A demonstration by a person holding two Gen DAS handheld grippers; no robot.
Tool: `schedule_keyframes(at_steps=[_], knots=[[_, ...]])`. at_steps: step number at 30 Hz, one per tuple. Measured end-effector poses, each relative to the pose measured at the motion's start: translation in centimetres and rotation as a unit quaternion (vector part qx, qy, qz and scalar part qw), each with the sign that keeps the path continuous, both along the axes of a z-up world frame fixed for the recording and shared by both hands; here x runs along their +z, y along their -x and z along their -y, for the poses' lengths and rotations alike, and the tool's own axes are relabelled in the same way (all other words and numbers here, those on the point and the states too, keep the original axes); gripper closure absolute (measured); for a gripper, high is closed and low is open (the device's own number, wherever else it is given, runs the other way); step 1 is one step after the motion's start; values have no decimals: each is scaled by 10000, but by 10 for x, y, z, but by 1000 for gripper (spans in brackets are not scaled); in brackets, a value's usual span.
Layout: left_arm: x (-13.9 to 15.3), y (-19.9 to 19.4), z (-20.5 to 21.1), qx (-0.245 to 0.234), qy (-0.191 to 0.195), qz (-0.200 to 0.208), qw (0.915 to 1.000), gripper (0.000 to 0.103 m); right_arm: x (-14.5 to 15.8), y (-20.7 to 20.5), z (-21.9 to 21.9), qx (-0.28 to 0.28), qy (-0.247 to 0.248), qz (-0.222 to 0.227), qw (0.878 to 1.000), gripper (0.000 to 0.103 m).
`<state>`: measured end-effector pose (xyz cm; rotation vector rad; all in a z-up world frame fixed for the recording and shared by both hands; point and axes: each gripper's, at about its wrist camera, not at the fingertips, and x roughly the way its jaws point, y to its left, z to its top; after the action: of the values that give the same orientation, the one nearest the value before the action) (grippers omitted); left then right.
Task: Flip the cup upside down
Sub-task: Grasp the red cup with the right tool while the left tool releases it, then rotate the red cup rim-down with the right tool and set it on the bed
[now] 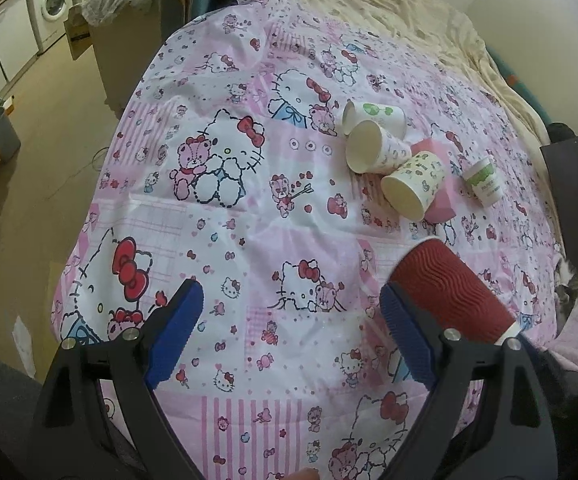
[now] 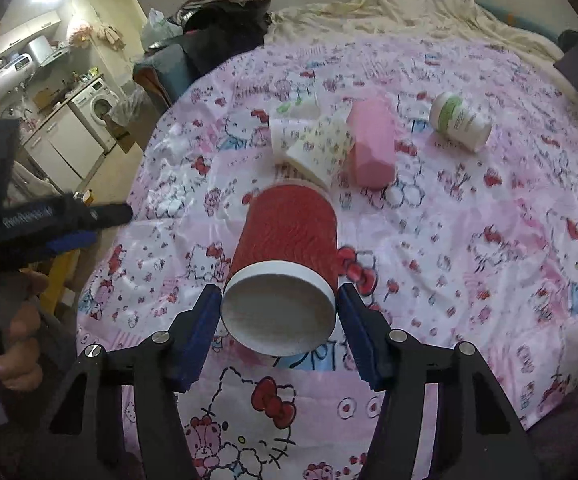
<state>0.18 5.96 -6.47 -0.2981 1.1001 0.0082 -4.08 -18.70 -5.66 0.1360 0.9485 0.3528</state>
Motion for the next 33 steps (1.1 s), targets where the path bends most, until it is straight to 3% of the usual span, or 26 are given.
schedule_keyframes(at_steps=[7,10,13,24,33], knots=[[-1,0,0,58,-8,-13,10000,15,25,-15,6,231,125,-174,9995,41],[-1,-1,0,42,-29,-11,10000,15,30,-28,9,329,77,-471,9983,41],[0,-2,0,51,-43,7,10000,15,35,-35,6,362,292,-313,9984,42],[0,-2,-1,106,-28,16,9999,15,28,-90,-23,637,682,-377,9949,42],[4,-2,-7,157,-11,110,9998,15,8,-104,-38,823,856,-456,9919,42]])
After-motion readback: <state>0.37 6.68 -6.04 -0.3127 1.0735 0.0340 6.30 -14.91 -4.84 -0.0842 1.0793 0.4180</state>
